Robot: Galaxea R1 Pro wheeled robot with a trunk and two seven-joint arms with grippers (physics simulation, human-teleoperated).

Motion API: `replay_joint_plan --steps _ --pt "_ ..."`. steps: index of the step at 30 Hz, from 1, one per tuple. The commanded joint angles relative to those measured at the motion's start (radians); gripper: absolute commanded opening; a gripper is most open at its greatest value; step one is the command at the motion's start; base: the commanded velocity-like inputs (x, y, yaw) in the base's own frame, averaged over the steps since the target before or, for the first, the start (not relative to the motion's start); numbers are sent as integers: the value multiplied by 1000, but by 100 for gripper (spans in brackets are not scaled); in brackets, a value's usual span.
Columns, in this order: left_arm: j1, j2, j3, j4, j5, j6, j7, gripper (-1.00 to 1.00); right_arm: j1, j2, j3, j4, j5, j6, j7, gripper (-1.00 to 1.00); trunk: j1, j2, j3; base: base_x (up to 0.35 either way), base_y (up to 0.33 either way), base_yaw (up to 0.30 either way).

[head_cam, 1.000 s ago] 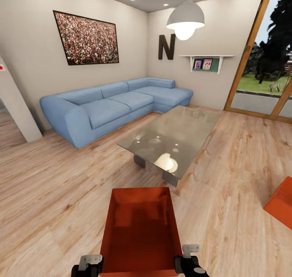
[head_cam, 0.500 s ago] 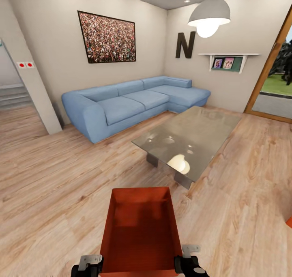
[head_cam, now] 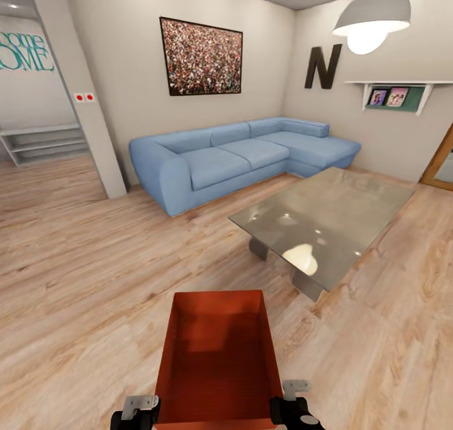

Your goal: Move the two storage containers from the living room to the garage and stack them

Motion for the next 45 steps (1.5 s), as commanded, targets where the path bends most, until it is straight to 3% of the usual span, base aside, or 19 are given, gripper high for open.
replay_joint_plan --steps 1,45 --pt "-1 0 7 1 3 -3 1 -100 -1 0 -3 0 1 -3 -6 -100 0 0 -1 0 0 278" --pt "0 0 7 1 3 -3 1 -100 -1 0 -3 0 1 -3 -6 -100 0 0 -15 0 0 282"
